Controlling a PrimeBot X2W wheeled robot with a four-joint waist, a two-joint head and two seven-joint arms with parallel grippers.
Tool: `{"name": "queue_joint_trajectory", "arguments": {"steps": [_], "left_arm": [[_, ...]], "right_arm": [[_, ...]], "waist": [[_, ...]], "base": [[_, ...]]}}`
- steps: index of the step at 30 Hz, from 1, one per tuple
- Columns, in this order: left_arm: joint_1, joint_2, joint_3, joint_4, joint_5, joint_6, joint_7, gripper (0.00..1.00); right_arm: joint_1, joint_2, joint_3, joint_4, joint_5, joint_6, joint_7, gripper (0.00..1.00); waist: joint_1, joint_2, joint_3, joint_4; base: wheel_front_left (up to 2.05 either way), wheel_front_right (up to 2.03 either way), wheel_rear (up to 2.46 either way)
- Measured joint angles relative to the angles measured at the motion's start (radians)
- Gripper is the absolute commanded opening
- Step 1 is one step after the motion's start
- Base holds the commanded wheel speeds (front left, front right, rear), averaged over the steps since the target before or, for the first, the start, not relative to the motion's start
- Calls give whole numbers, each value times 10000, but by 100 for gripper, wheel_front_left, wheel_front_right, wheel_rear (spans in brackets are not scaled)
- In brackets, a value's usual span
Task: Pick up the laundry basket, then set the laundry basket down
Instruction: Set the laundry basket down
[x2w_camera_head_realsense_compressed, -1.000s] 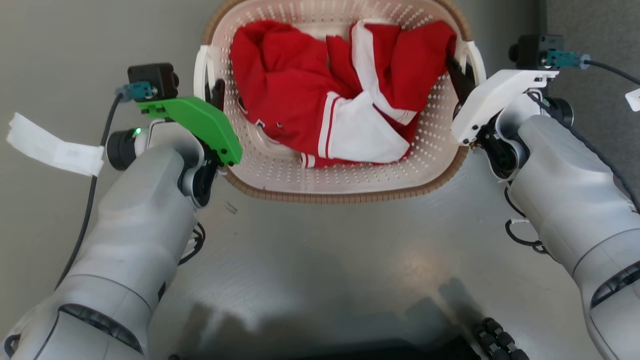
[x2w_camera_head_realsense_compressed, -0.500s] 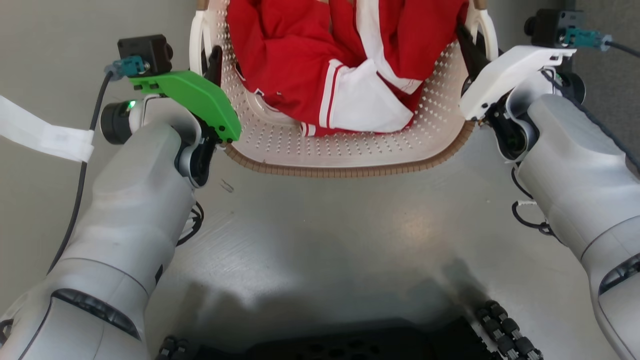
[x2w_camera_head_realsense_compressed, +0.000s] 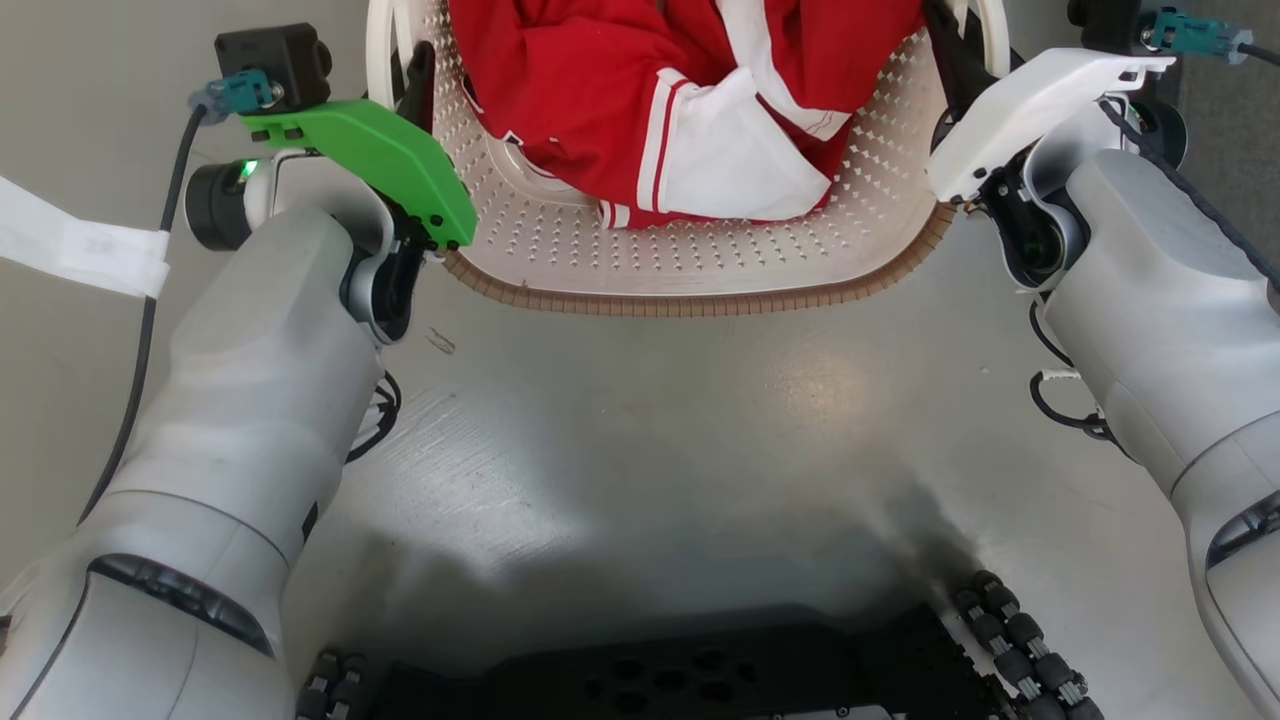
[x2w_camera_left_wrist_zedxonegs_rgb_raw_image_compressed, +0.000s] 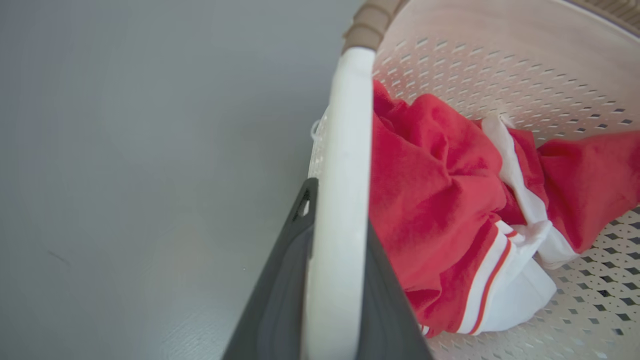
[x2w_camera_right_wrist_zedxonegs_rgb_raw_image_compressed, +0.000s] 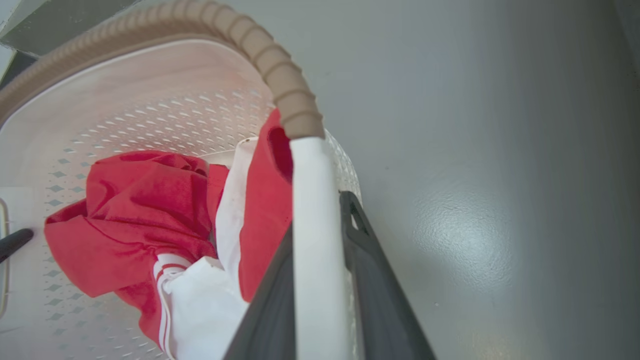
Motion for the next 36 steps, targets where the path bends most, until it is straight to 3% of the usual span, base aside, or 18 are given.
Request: {"name": "queue_joint_trajectory", "arguments": {"steps": [28, 29, 30, 32, 33, 34, 36], "left_arm": [[-190, -2, -236, 174, -176, -115, -117, 0], [-206, -4, -245, 186, -176, -115, -117, 0], [-216, -8, -253, 199, -178, -115, -119, 0], [-229, -8, -261, 230, -180, -115, -117, 0], [-234, -4, -261, 263, -194, -115, -117, 0], [-237, 13, -244, 284, -276, -111, -119, 0], [-254, 48, -222, 295, -357, -117, -171, 100]], "right_arm": [[-38, 25, -226, 38, -4, 2, -96, 0], [-40, 31, -244, 36, -6, 2, -96, 9], [-45, 44, -290, 17, -4, 2, -98, 9], [-91, 52, -359, -36, -4, 6, -102, 43], [-138, 42, -391, -58, -4, 13, -113, 76], [-185, 21, -416, -63, -6, 13, -113, 100], [-211, -13, -458, -79, -8, 13, -128, 100]], "waist": [[0, 0, 579, -11], [-1, 0, 589, -13], [-1, 0, 599, -15], [-1, 0, 616, -21], [-1, 0, 624, -25], [-1, 0, 631, -28], [-1, 0, 644, -35]], "base": [[0, 0, 0], [0, 0, 0], [0, 0, 0], [0, 0, 0], [0, 0, 0], [0, 0, 0], [0, 0, 0]]}}
